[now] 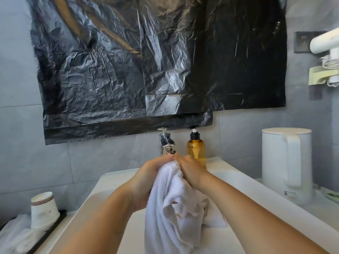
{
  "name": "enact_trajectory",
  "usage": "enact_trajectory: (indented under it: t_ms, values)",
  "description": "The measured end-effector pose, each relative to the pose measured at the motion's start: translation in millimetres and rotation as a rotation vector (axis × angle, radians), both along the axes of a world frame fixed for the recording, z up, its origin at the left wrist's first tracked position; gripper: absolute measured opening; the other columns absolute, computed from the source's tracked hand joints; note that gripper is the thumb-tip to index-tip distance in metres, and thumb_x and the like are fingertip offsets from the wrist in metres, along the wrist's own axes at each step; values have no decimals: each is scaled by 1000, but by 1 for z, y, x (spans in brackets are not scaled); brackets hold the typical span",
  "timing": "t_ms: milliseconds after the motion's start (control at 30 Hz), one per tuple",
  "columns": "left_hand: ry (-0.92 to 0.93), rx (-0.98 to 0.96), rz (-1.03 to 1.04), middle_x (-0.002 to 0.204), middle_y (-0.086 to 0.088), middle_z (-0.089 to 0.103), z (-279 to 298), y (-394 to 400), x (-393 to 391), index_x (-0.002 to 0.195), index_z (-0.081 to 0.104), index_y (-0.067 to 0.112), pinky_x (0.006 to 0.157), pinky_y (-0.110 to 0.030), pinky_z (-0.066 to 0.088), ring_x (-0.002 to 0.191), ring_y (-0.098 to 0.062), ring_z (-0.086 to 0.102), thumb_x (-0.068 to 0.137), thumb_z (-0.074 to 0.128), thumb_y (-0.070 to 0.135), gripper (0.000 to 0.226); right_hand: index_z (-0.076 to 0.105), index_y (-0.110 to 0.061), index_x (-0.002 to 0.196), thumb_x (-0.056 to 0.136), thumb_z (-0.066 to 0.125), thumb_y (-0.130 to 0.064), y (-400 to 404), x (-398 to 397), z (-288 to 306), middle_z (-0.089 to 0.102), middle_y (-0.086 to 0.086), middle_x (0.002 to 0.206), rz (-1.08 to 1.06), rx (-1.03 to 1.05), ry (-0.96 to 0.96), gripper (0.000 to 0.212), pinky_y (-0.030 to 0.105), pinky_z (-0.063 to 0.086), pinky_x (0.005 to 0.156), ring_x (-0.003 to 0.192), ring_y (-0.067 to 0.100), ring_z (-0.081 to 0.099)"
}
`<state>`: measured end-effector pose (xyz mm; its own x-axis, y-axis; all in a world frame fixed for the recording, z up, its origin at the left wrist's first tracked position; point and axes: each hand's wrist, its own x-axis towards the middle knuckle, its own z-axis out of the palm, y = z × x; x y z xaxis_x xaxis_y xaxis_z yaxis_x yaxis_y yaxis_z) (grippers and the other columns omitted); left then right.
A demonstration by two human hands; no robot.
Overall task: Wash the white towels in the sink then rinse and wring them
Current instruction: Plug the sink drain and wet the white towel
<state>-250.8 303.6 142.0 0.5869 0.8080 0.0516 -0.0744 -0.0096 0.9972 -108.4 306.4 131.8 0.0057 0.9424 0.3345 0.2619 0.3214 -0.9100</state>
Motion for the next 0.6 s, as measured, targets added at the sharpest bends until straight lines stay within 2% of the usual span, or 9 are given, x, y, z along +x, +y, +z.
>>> enact_trajectory:
  t_ms: [67,100,167,200,267,333,400,500,600]
  values:
    - [61,9,-18,126,-25,64,0,5,-7,127,63,0,103,-48,46,111,-36,63,91,59,34,49,45,-14,53,94,55,-46,6,8,4,44,4,57,-177,209,-210,53,34,38,66,61,16,42]
    - [103,54,-10,120,-23,68,1,8,-10,120,68,3,102,-47,47,109,-35,66,91,61,31,41,41,-17,51,89,64,-41,6,12,5,39,2,55,-255,298,-190,51,31,33,60,57,13,37]
    - [172,234,112,105,-20,73,2,17,-12,105,72,2,89,-42,51,95,-32,69,87,68,26,30,41,-21,48,77,78,-33,4,20,9,37,-9,51,-252,381,-103,49,24,29,53,53,8,35]
    - [184,329,201,97,-17,74,2,22,-13,98,72,0,81,-39,49,85,-29,68,81,71,26,32,46,-22,52,70,81,-30,4,22,10,41,-12,52,-185,383,-72,40,22,31,53,54,6,38]
    - [159,481,364,79,-10,68,3,28,-16,89,69,-3,70,-36,42,74,-22,59,79,71,25,30,61,-18,72,60,78,-26,1,22,14,60,-6,68,2,245,-30,22,24,41,60,65,8,53]
    - [151,575,545,69,-5,57,2,31,-17,81,63,-3,63,-35,38,66,-18,50,85,69,27,31,67,-13,93,60,77,-22,-1,27,15,71,5,89,168,52,-50,36,29,51,68,81,17,66]
    - [167,631,656,62,-2,47,1,28,-15,68,52,1,58,-33,34,60,-16,42,84,67,40,45,69,-9,103,63,82,-21,-5,29,16,74,9,99,204,-74,-154,44,34,56,73,90,23,71]
    - [203,642,654,57,-2,39,1,19,-4,59,44,16,57,-31,30,57,-16,36,85,69,48,48,72,-6,97,71,85,-21,-10,27,13,74,8,89,107,-104,-278,32,36,53,75,84,23,71]
    - [155,491,578,59,-4,60,4,12,-3,65,61,12,56,-28,41,55,-17,53,91,65,45,43,72,-6,96,81,77,-13,-11,23,12,73,12,94,116,-33,-58,17,36,52,81,85,21,67]
